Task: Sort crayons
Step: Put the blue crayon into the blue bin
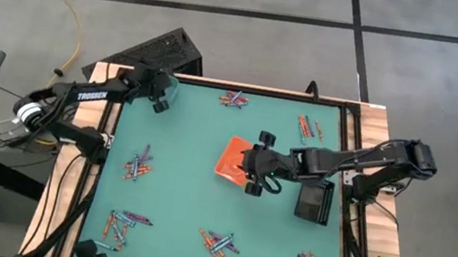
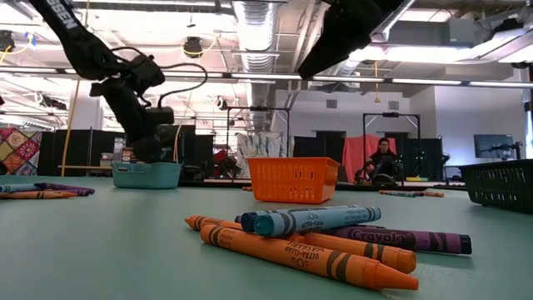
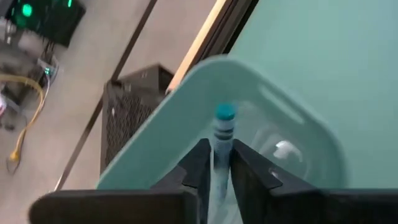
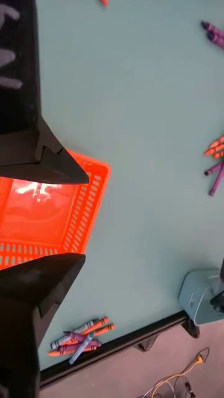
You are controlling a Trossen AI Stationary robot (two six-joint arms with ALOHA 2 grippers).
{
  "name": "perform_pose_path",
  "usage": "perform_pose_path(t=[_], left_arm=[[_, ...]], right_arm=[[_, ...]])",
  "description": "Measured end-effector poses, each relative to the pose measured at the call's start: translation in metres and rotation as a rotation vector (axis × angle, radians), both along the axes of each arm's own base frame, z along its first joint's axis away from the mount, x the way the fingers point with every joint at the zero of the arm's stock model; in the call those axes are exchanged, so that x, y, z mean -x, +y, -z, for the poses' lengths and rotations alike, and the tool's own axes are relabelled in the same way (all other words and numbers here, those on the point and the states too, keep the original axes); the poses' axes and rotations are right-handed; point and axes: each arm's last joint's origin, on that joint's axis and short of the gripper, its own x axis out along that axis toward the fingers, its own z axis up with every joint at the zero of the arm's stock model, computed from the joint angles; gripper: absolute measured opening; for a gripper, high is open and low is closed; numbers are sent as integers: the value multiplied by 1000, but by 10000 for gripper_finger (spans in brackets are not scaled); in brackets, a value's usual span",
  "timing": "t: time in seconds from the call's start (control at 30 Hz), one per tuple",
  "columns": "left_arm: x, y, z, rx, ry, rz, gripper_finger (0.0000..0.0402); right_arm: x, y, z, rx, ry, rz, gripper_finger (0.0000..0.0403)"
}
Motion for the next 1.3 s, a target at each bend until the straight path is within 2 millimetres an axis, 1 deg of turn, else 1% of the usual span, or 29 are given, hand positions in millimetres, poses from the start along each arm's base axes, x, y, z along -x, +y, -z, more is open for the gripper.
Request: perform_pose_path(t=[0.13, 0.27, 0.37, 0.47, 0.57, 0.6, 0.67, 0.83, 0.97, 1.1, 1.17, 1.3], left_arm=[[0, 2, 1, -3, -20, -37, 93], [0, 1, -2, -8, -45, -52, 121], [-1, -3, -12, -40, -89, -72, 131], [-2, -17, -28, -55, -155, -89, 134], [-4, -40, -45, 28, -234, -96, 134], [-4, -51, -50, 77, -258, -80, 134], [-4, -74, -54, 189, -279, -43, 134], [-5, -135, -50, 401, -268, 96, 134], [-15, -176, -49, 473, -335, 292, 135], [-23, -209, -44, 500, -378, 451, 135], [-30, -222, -44, 488, -415, 512, 135], [-41, -244, -37, 479, -444, 624, 135]], right_arm=[[1, 5, 0, -4, 0, -13, 178], [1, 5, -1, -4, -3, -13, 175], [1, 3, -1, -4, -3, -7, 175], [1, 2, -1, -1, -1, -4, 175], [1, 2, 0, 8, 3, -11, 175], [1, 2, 0, 10, 5, -12, 175], [2, 2, 0, 15, 16, -16, 175], [6, 1, 5, 24, 84, -27, 175], [9, 5, 8, -45, 125, -85, 175], [12, 18, 10, -125, 158, -197, 175], [14, 30, 10, -157, 165, -262, 175], [21, 56, 9, -203, 175, -376, 175]])
